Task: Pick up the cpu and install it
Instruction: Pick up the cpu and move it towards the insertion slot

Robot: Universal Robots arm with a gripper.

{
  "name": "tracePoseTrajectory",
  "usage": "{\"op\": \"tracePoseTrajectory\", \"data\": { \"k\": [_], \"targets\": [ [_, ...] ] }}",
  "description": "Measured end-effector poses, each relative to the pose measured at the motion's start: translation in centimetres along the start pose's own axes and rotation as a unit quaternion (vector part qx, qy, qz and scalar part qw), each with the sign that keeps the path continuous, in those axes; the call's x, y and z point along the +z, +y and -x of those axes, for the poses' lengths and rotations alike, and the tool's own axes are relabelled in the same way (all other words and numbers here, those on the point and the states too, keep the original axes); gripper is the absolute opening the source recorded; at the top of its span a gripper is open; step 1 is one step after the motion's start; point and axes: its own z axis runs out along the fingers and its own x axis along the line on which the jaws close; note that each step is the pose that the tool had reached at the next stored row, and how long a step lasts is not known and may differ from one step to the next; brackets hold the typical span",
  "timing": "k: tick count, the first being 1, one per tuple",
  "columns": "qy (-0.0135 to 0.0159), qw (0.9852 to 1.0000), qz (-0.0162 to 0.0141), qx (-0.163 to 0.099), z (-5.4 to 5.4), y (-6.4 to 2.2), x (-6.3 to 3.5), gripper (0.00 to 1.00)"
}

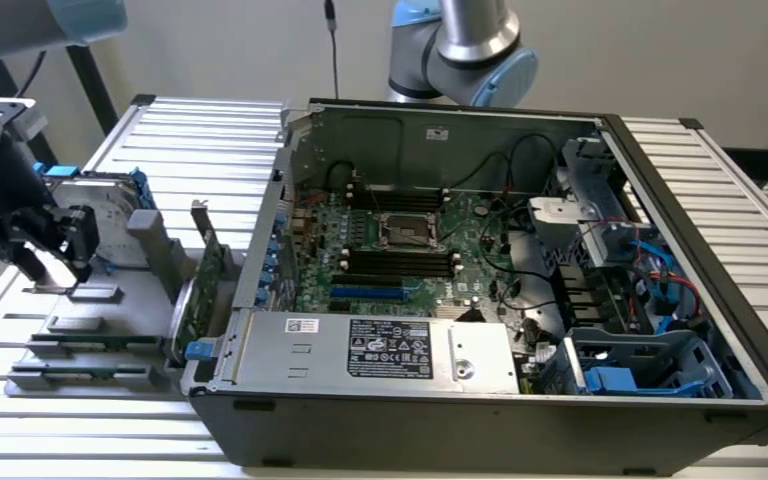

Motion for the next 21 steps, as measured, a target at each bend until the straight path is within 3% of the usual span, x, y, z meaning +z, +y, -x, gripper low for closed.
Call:
{"op": "tracePoseTrajectory", "data": {
  "k": [5, 9, 21],
  "targets": [
    [0.0002, 1.0, 0.0001, 0.0, 0.4, 0.08, -2.27, 0.55],
    [0.001, 1.0, 0.0001, 0.0, 1.4, 0.13, -4.1, 0.55],
    [0.0063, 1.0, 0.0012, -0.001, 6.7, 0.27, -9.58, 0.55]
  ]
}}
